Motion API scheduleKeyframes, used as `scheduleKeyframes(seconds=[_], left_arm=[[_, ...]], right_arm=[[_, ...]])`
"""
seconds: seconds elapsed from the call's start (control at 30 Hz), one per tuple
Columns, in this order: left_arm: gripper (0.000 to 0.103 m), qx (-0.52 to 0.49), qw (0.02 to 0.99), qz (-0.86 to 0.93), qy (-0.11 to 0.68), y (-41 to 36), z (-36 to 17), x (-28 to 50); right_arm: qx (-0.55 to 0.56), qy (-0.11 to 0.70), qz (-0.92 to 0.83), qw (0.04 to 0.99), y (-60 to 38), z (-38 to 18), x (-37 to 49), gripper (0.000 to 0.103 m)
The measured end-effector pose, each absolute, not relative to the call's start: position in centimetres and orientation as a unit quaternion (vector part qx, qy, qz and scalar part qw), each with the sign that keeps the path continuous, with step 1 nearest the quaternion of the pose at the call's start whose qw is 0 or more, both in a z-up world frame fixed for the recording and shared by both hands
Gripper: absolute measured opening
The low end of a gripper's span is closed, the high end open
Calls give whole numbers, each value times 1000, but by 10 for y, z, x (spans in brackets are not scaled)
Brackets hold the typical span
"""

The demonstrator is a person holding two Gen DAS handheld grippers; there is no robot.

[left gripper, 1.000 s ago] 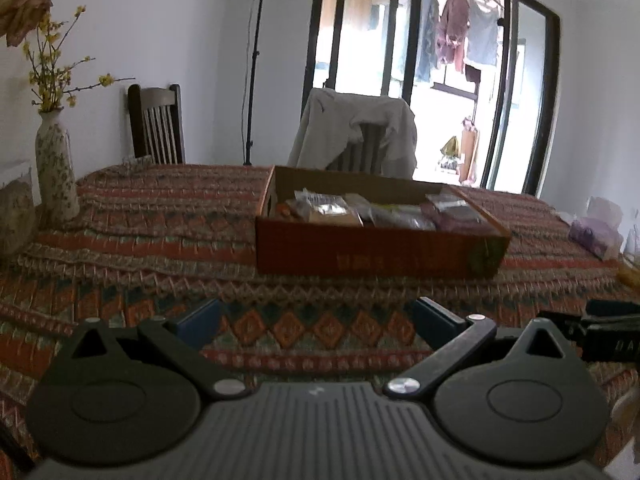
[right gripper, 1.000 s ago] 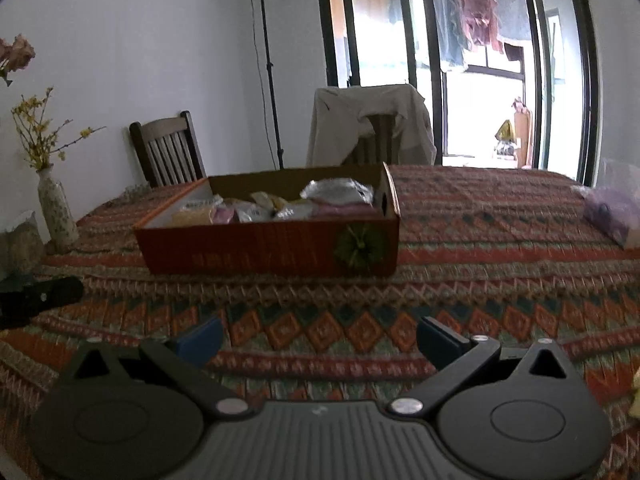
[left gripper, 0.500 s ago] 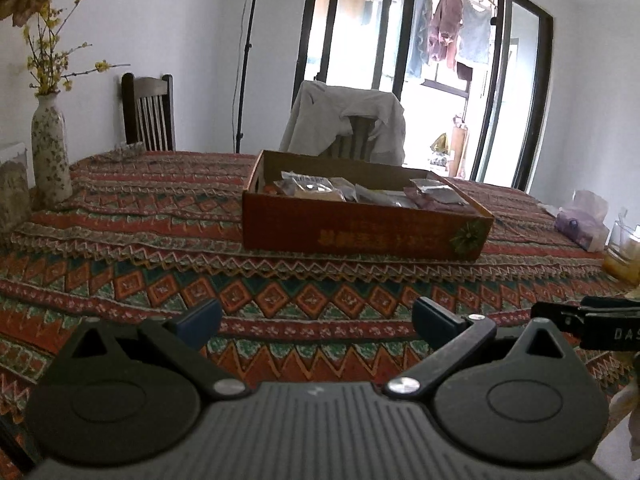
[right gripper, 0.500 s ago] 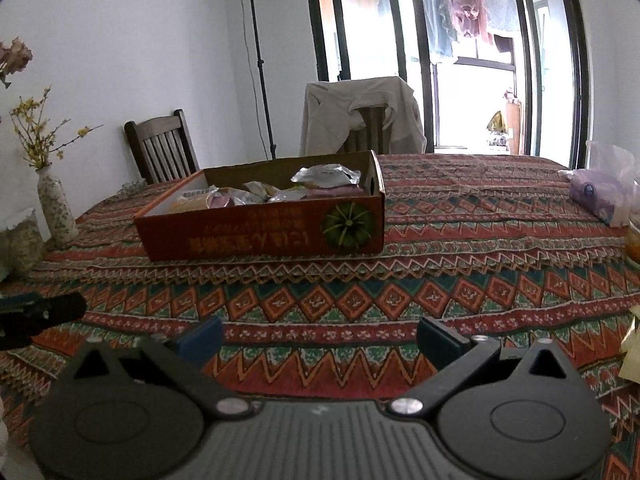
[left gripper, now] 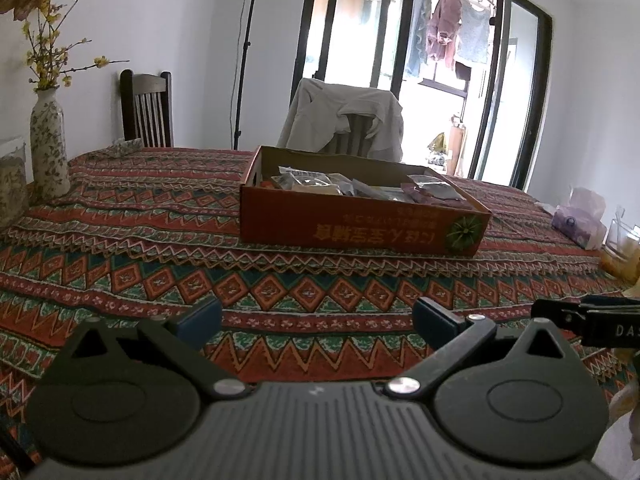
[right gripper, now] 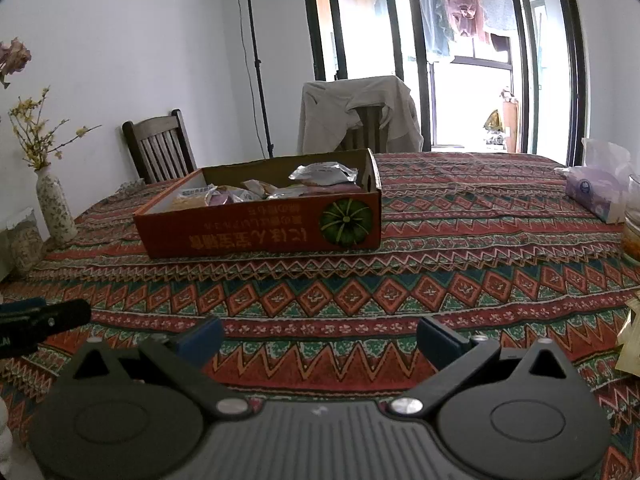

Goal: Organize snacks

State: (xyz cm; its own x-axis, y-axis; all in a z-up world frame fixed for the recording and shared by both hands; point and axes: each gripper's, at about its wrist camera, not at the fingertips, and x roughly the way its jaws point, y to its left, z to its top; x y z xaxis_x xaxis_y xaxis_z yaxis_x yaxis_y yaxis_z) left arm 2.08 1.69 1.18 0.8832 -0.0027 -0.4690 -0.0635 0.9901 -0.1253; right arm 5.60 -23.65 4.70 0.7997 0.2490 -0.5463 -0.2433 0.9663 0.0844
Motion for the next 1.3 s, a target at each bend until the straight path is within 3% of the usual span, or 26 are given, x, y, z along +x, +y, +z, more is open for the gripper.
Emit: scheduleKeyframes(seconds=[1.3], left_arm=[[103,-68,968,8,242,17,9,22]], right_arm=[[5,289,130,949,-236,47,56,103]])
